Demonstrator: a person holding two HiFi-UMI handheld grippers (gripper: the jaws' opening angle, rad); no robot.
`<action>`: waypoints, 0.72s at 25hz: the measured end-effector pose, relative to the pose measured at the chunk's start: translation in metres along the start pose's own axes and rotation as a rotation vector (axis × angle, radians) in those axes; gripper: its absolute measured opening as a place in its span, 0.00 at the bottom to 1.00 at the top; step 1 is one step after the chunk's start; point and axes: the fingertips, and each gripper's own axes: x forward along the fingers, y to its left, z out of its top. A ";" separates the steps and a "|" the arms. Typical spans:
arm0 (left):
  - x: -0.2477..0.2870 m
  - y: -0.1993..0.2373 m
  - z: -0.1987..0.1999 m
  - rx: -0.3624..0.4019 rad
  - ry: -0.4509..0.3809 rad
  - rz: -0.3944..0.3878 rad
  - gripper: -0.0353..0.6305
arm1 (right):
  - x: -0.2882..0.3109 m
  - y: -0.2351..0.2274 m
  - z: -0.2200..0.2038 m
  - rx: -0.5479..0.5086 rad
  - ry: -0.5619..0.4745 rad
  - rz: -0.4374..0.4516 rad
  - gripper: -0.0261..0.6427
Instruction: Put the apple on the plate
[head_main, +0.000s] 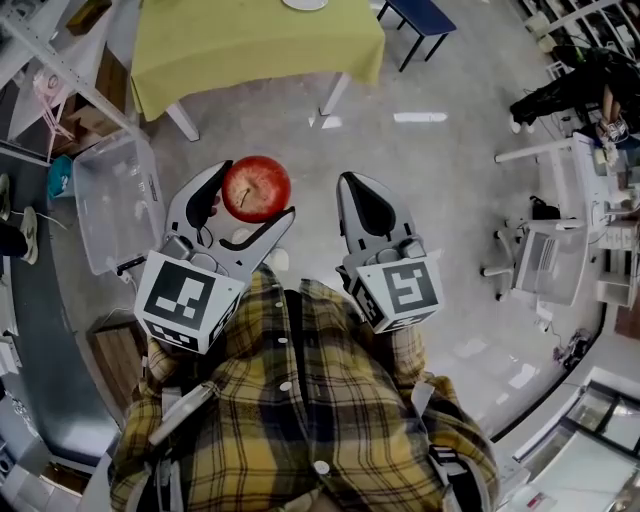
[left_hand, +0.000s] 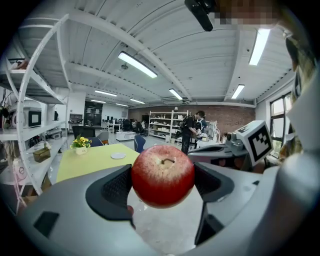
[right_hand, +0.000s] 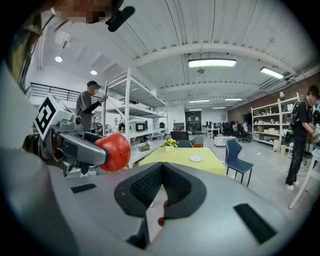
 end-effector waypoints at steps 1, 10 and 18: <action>0.000 0.001 -0.001 -0.004 0.003 0.005 0.65 | 0.000 -0.001 -0.002 0.005 0.004 0.001 0.03; 0.019 0.033 0.000 -0.006 0.013 -0.008 0.65 | 0.030 -0.009 -0.001 0.013 0.014 -0.026 0.03; 0.064 0.094 0.023 -0.011 0.016 -0.031 0.65 | 0.097 -0.034 0.012 0.011 0.056 -0.052 0.03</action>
